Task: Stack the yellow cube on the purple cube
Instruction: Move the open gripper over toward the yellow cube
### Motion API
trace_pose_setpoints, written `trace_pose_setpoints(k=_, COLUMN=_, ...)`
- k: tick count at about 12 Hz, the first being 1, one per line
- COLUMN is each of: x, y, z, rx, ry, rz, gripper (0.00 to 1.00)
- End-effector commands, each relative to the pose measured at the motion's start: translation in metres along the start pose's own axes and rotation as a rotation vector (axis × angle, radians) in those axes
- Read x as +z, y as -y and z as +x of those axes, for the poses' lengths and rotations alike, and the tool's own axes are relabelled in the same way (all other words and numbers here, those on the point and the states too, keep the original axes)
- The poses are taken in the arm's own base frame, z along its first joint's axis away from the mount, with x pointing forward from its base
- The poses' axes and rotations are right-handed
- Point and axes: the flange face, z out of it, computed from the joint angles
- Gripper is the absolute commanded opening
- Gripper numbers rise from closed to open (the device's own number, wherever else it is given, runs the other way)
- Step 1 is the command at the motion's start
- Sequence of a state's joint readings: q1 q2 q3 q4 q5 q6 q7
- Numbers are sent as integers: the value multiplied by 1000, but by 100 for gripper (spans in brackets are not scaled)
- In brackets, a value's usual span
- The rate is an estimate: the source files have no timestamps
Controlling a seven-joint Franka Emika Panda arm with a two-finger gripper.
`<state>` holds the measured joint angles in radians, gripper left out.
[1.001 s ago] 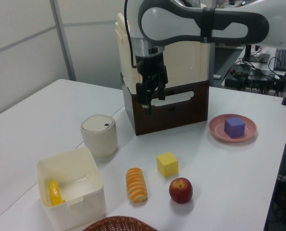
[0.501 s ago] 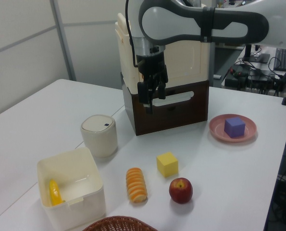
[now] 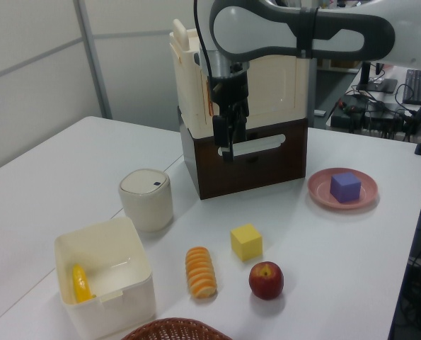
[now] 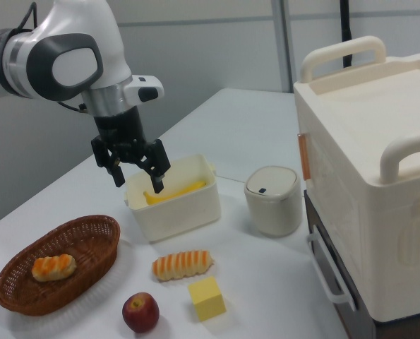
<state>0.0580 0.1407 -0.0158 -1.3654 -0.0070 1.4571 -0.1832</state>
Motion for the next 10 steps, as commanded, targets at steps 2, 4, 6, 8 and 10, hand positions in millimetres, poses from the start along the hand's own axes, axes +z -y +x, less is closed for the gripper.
trace_pose_setpoints(k=2, x=16, y=-24, z=-5, rx=25, ry=32, rz=1, gripper=100)
trace_pose_setpoints(k=4, x=35, y=-33, z=-1, rx=53, ry=60, rz=7, gripper=100)
trace_pose_setpoints(k=6, x=51, y=-47, z=7, rx=179, ry=70, rz=8, gripper=100)
trace_pose_setpoints(k=8, x=80, y=-69, z=14, rx=341, ry=30, rz=11, gripper=100)
trace_pose_setpoints(k=10, x=99, y=-87, z=15, rx=435, ry=6, rz=10, gripper=100)
